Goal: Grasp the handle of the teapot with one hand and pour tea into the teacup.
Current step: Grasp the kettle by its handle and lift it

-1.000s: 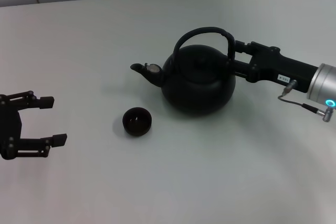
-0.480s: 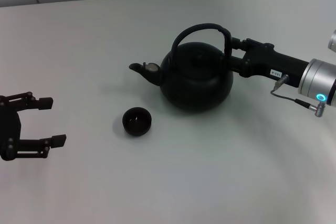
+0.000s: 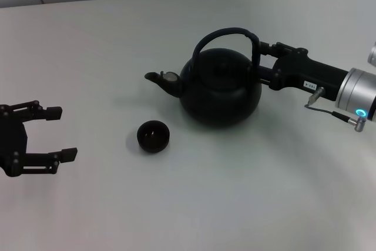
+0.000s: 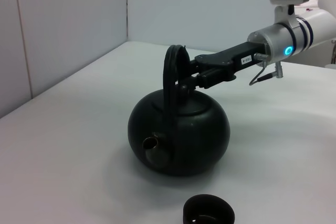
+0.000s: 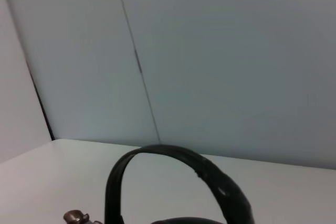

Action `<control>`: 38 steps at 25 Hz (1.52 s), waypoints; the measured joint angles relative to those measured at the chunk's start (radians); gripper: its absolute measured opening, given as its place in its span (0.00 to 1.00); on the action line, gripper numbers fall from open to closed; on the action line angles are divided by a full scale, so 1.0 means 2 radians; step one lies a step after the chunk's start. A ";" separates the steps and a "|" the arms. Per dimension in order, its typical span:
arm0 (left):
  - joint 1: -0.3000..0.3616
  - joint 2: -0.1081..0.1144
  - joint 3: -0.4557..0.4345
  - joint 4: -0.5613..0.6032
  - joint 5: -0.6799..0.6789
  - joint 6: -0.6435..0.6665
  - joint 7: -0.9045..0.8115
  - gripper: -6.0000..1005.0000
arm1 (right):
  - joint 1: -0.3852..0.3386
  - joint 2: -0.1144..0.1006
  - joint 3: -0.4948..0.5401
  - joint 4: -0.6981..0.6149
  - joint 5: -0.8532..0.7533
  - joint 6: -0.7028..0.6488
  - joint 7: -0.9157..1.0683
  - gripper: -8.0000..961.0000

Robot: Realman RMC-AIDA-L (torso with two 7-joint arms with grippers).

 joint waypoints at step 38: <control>-0.011 -0.015 -0.003 0.001 0.003 -0.012 -0.015 0.87 | -0.019 -0.002 -0.003 0.001 0.046 -0.043 -0.072 0.18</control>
